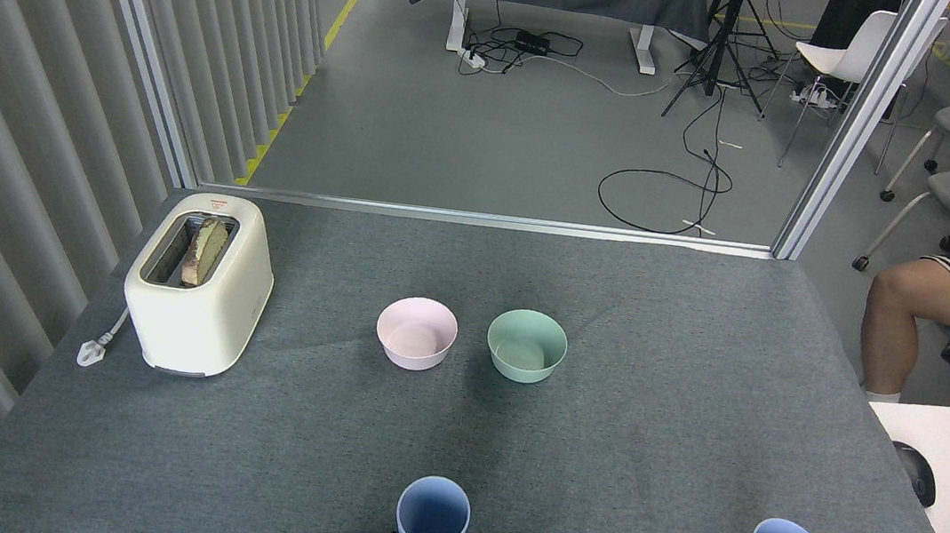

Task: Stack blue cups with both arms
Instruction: 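Open the left gripper and withdraw it from the blue cup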

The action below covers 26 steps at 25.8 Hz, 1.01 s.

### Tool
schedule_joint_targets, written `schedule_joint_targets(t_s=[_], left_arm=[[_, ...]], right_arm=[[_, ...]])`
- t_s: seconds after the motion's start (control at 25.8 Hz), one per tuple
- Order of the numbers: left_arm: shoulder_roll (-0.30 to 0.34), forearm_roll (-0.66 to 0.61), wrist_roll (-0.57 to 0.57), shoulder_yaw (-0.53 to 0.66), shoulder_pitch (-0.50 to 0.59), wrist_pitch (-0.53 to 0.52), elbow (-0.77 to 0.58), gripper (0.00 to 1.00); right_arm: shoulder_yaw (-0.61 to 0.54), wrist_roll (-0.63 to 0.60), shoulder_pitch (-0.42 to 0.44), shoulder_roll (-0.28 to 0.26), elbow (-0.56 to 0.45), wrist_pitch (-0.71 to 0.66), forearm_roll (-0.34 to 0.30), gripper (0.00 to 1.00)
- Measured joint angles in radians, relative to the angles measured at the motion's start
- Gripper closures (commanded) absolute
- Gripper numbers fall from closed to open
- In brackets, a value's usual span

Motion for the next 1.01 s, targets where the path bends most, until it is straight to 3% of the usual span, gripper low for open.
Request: schedule_joint_targets(t_s=[0.19,0.62,1.01], left_arm=[[0.003,0.018,-0.001,0.055,0.022,0.007,-0.007,0.0],[0.098,0.074,0.0,0.123,0.231,0.071,-0.211,0.0],[0.12,0.098,0.002,0.156,0.272,0.162,-0.217,0.0]], right_arm=[[0.002,-0.04,-0.019,0.0,0.013,0.066,-0.014,0.0],[0.0,-0.025,-0.04,-0.002,0.037,0.068,0.059,0.0],[0.001,0.038,-0.173,-0.002,0.159,0.215,0.133,0.0]])
